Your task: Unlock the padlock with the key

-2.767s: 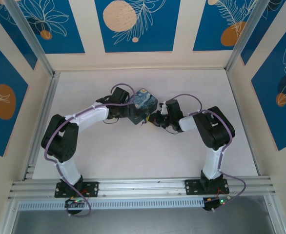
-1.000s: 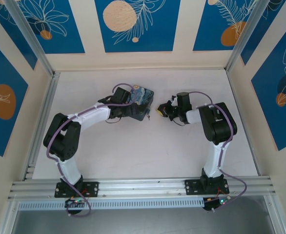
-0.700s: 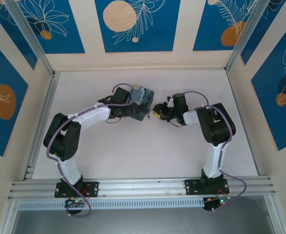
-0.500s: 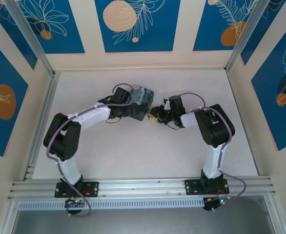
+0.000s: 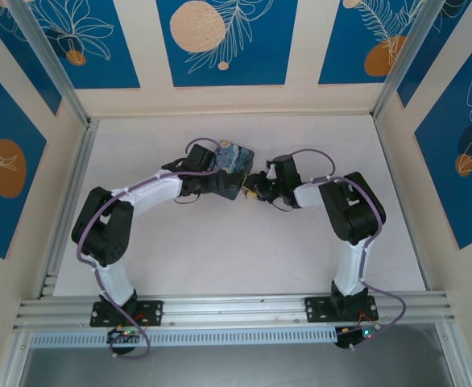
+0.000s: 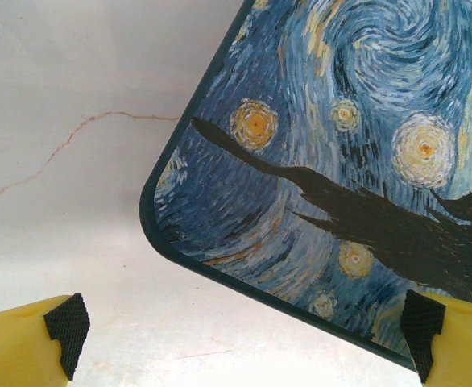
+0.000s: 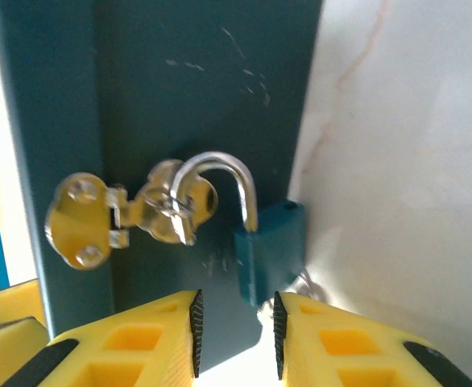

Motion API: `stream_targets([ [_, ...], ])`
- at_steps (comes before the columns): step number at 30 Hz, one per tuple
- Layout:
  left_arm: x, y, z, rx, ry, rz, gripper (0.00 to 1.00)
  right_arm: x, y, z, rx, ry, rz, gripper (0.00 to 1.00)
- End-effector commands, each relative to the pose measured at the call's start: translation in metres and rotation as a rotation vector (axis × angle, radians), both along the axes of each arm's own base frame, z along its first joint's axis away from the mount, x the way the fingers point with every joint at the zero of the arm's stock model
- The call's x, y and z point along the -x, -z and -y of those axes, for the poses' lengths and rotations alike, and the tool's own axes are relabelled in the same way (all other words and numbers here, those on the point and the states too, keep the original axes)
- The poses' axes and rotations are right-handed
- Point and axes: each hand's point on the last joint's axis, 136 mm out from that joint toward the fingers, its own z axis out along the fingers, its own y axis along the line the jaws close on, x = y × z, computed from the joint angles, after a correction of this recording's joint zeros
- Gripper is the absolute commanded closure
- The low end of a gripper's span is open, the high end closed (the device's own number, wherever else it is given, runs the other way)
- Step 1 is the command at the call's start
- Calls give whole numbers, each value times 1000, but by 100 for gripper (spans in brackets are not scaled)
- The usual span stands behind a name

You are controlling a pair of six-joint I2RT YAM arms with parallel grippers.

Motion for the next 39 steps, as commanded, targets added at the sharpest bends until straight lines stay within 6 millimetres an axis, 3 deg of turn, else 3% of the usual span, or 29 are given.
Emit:
stream_targets([
  [1,36,42,-20,-117,11,-177,0,-1,13,-1,52,-2,-26,69],
  [12,35,44,-18,-107,11,-179,0,0,26,6,146,15,-56,71],
  [16,35,44,-18,-107,12,-179,0,0,27,8,150,22,-62,78],
  [29,35,45,-18,-107,13,-182,0,1,20,8,149,15,-46,99],
  [39,35,45,-17,-104,14,-183,0,-1,7,10,156,30,-20,100],
])
